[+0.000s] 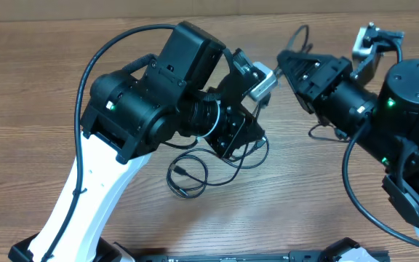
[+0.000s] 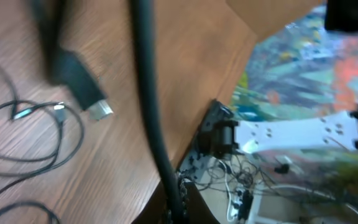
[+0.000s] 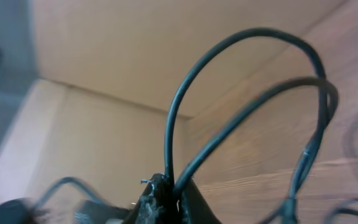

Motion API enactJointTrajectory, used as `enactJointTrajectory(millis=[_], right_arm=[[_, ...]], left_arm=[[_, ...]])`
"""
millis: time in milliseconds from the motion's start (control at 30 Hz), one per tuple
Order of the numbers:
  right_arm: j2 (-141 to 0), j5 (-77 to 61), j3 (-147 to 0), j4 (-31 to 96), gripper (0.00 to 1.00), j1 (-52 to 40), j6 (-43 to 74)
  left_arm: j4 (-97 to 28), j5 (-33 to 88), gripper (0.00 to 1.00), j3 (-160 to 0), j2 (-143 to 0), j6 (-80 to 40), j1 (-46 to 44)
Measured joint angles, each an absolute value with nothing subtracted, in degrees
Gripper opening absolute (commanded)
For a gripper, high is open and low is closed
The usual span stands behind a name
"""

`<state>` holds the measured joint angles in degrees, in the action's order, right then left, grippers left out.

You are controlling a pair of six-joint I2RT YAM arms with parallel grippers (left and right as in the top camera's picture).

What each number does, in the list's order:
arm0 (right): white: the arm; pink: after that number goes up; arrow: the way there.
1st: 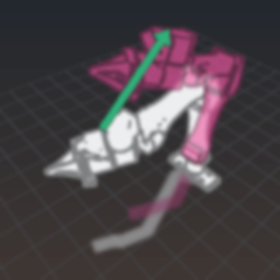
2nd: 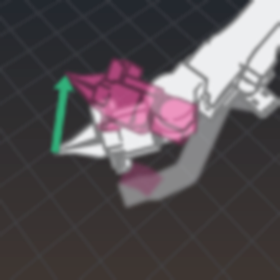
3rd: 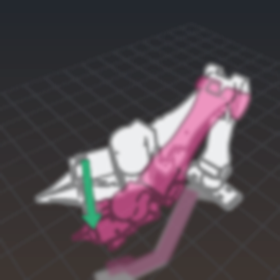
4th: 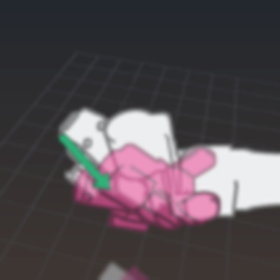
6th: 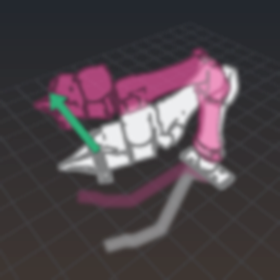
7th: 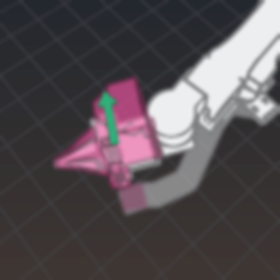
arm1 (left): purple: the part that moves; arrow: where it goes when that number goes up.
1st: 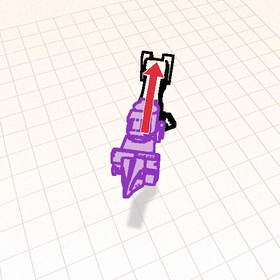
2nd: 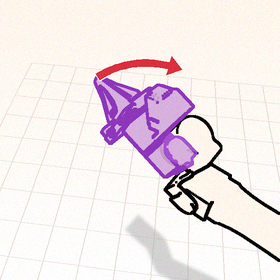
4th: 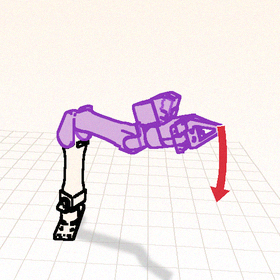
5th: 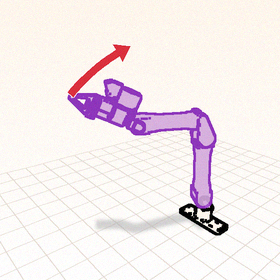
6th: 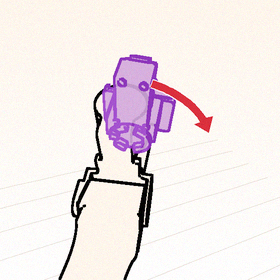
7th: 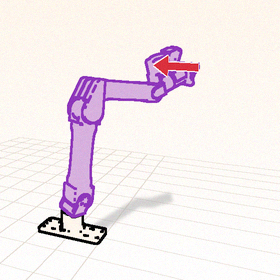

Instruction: Untangle cables

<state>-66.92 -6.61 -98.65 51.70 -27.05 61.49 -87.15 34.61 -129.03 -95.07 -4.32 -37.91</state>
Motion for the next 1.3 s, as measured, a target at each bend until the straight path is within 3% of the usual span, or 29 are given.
enactJointTrajectory(millis=[200, 400, 500, 667, 867, 1100, 1300], right_arm=[[-66.92, 4.51, -98.63, 62.11, 0.14, -27.2, 59.75], [-67.16, 10.52, -98.63, 64.16, 0.25, -27.2, 58.22], [-67.33, 11.84, -98.63, 64.29, 0.54, -27.18, 56.01], [-67.68, 15.33, -98.63, 66.22, 0.61, -27.16, 49.43], [-69.14, 21.74, -98.63, 70.48, 0.78, -27.14, 46.54], [-72.25, 14.0, -98.63, 71.85, 0.98, -27.09, 44.51], [-75.44, 11.11, -98.63, 73.41, 1.0, -27.05, 43.62]], left_arm=[[-86.85, 25.71, 0.04, -129.03, -95.09, -12.67, -37.91], [-86.24, 21.15, 0.04, -129.03, -95.33, -17.06, -37.91], [-86.24, 19.38, 0.04, -129.03, -95.33, -18.59, -37.91], [-86.35, 16.84, 0.04, -129.03, -95.33, -21.34, -37.91], [-87.02, 15.38, 0.04, -129.03, -95.33, -23.03, -37.91], [-86.0, 16.82, 0.04, -129.03, -95.33, -22.26, -37.91], [-84.64, 19.59, 0.04, -129.25, -94.74, -22.63, -37.76]])
